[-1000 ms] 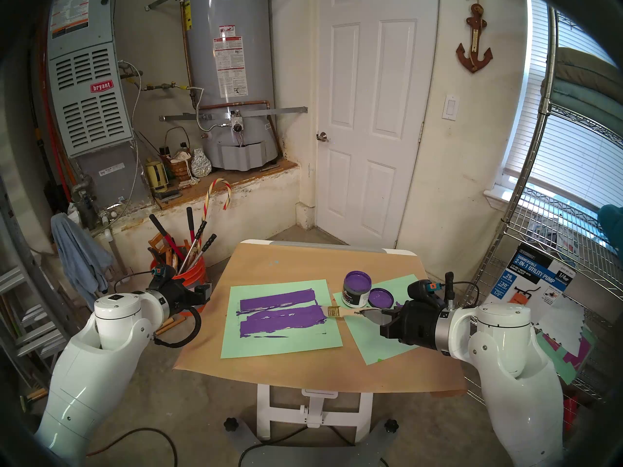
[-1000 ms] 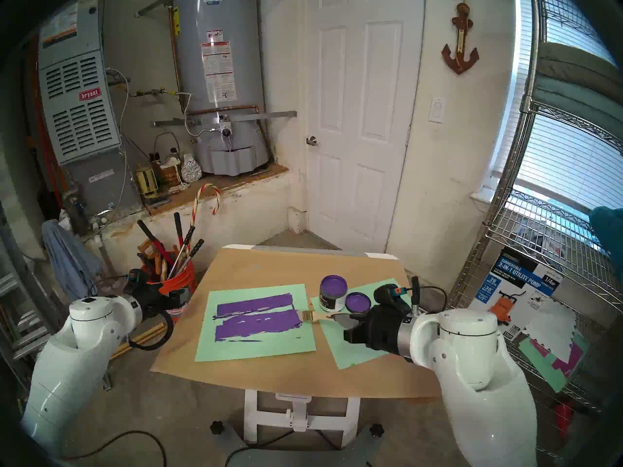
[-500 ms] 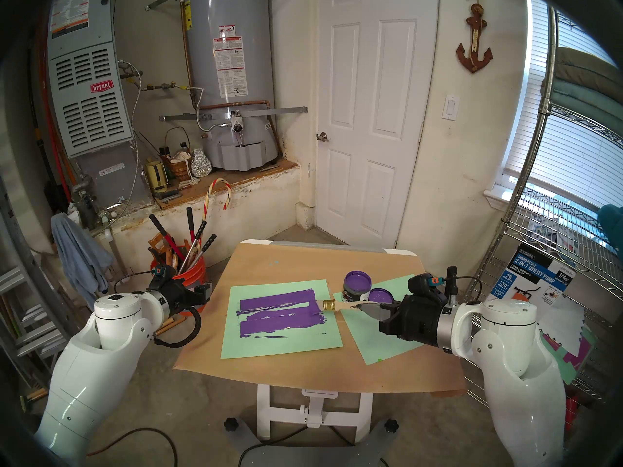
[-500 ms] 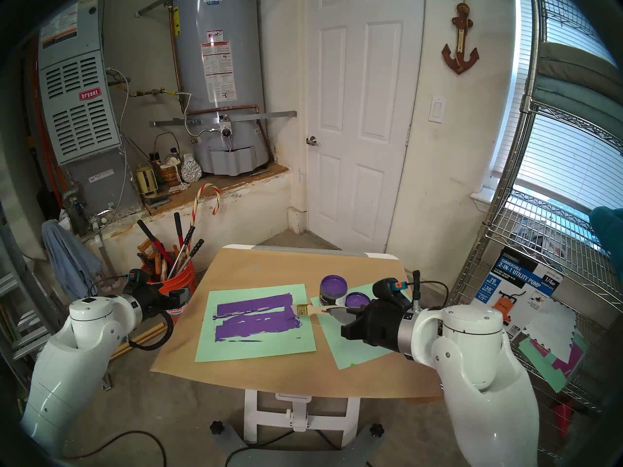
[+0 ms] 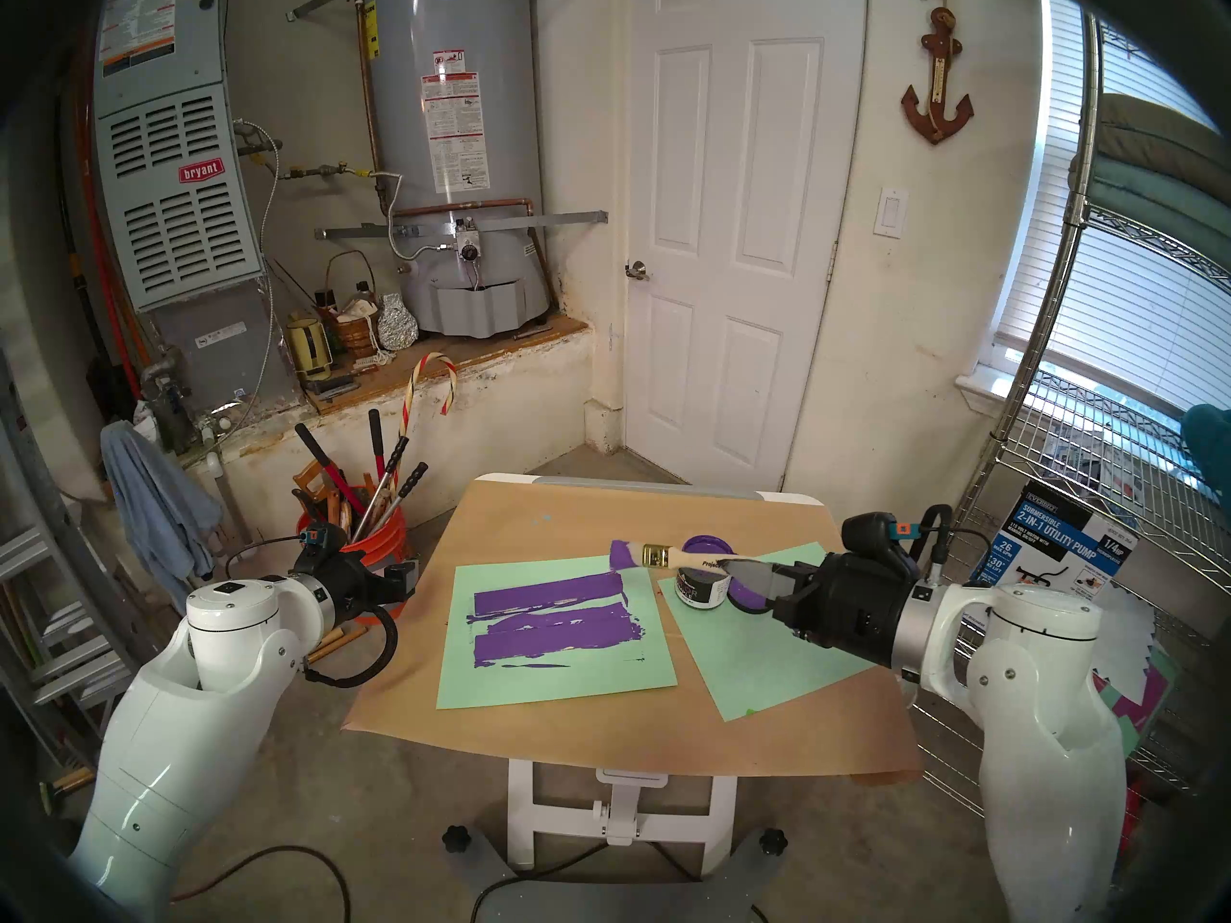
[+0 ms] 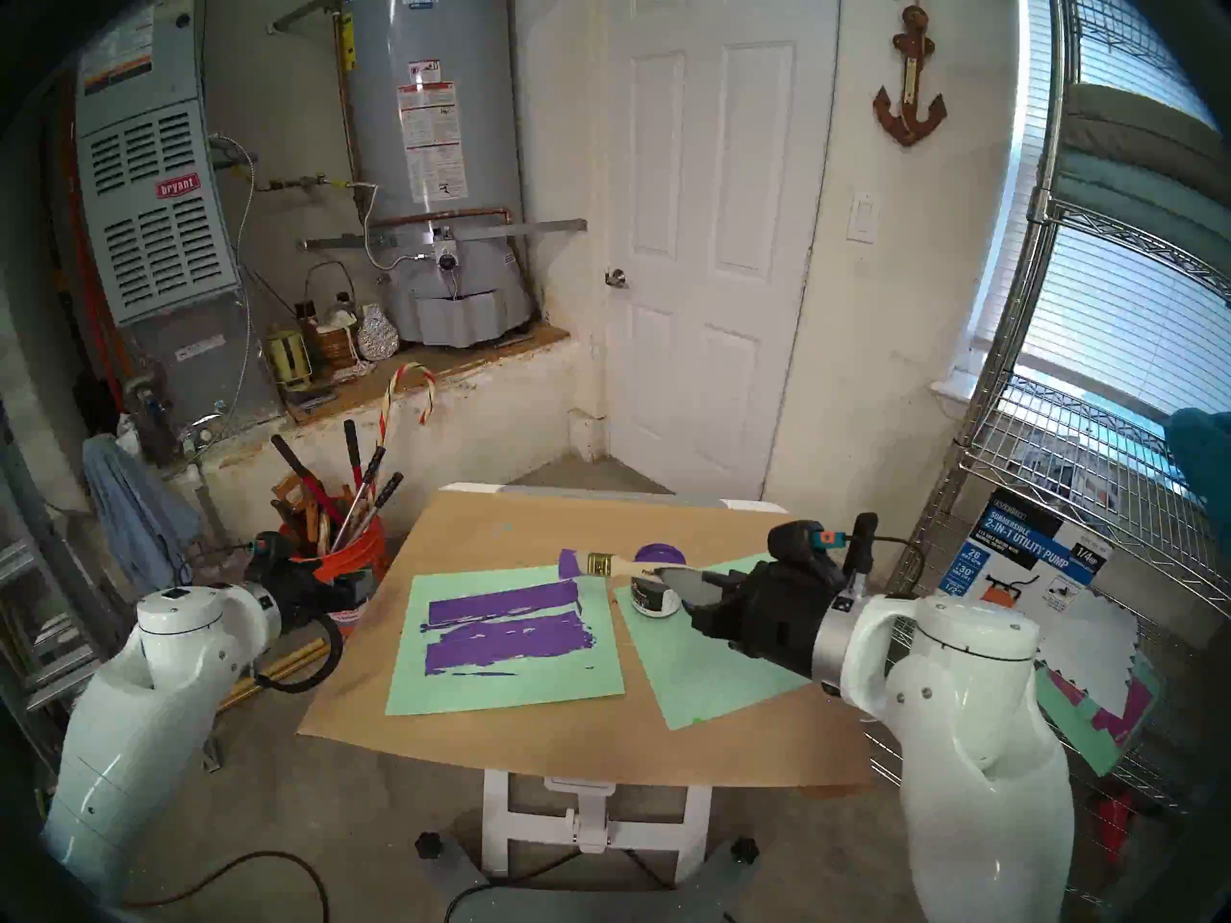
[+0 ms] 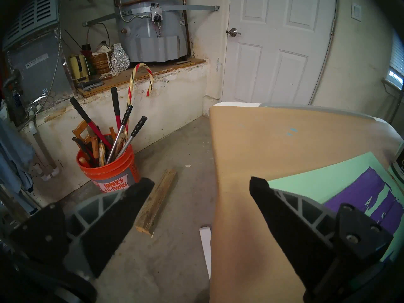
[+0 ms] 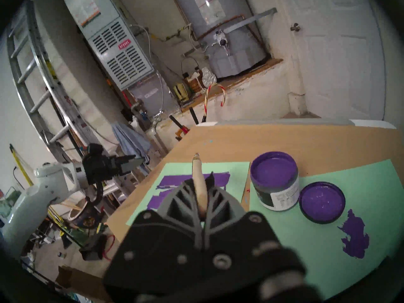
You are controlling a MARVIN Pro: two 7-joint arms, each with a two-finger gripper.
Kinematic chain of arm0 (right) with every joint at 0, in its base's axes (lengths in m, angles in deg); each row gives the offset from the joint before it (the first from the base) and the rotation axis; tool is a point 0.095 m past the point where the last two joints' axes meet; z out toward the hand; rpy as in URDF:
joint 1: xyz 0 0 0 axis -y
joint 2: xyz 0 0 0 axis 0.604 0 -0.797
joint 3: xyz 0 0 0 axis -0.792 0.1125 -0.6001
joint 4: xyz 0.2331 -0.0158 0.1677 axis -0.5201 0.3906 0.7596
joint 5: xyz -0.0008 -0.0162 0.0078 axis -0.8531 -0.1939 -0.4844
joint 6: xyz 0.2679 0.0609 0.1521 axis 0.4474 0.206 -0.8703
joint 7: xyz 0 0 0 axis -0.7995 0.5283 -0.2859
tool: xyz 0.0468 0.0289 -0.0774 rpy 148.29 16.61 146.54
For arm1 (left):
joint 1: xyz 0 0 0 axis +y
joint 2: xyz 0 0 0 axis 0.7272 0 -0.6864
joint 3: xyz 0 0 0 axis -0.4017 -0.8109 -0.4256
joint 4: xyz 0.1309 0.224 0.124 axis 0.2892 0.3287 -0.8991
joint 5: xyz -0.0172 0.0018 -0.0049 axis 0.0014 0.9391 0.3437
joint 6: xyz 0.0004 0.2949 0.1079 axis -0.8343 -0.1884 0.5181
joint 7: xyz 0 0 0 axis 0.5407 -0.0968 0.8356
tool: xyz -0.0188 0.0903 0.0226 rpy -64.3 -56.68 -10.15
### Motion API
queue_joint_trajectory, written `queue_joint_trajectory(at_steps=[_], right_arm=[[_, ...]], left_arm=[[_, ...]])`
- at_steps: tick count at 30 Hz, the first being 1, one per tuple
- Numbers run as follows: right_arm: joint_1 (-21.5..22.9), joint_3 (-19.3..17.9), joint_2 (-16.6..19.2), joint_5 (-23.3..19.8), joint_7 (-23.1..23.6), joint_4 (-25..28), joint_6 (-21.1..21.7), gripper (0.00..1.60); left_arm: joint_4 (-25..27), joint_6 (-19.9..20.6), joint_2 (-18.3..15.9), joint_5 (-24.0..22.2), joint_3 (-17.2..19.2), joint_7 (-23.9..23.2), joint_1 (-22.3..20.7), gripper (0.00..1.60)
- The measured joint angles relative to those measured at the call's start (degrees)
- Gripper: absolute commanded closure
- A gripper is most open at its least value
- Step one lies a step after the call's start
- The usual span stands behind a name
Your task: Pick up brush, dip the brush into paint, and paint the wood
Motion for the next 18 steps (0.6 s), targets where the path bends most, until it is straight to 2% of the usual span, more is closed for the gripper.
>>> queue_joint_trajectory(at_steps=[11,18], right_arm=[[-3.05,-10.22,-5.20,-5.38,1.03,1.51,-1.26,1.60],[-3.77,-16.50,-6.96,-8.20,2.32,0.42,-1.75,1.60]], left_arm=[[0.01,0.00,0.00,0.00,0.00,0.00,0.00,0.00],[0.01,0.00,0.00,0.00,0.00,0.00,0.00,0.00]])
